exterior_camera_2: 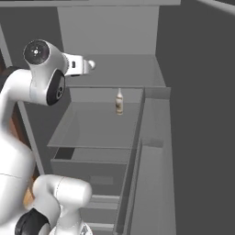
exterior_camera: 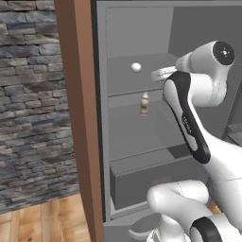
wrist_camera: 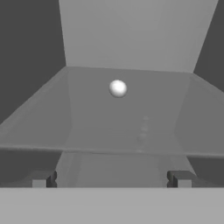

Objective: Pick the egg and butter from the fridge and place them by the bowl for mixing.

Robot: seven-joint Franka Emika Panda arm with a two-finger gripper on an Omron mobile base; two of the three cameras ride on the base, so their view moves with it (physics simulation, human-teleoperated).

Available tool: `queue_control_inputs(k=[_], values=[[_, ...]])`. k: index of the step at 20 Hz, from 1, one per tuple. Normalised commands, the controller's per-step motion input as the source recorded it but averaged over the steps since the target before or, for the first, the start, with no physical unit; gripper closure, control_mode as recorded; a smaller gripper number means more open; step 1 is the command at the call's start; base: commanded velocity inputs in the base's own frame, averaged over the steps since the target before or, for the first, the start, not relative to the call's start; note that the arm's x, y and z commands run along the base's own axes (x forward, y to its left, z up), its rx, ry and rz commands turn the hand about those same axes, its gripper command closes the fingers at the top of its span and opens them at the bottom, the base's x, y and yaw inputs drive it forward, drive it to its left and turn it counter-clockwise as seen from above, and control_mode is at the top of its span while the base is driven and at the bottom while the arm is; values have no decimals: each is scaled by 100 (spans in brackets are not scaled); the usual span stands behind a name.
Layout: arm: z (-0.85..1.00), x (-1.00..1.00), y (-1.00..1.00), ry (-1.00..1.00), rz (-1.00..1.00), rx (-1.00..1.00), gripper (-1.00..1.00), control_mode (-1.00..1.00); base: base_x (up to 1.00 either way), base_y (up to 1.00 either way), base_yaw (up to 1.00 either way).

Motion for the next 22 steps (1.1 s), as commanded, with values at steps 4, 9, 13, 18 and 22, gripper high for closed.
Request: queue_control_inputs(k=[4,9,13,18,22], values=[[21,48,12,7,0,4,-100,-100,0,0,0],[4,47,1,17,0,8,-100,-100,0,0,0],[-7,50,6,9,0,1,-100,-100,0,0,0],[-2,44,3,3,0,0,-100,-100,0,0,0],[-17,29,1,5,0,0,-100,-100,0,0,0]])
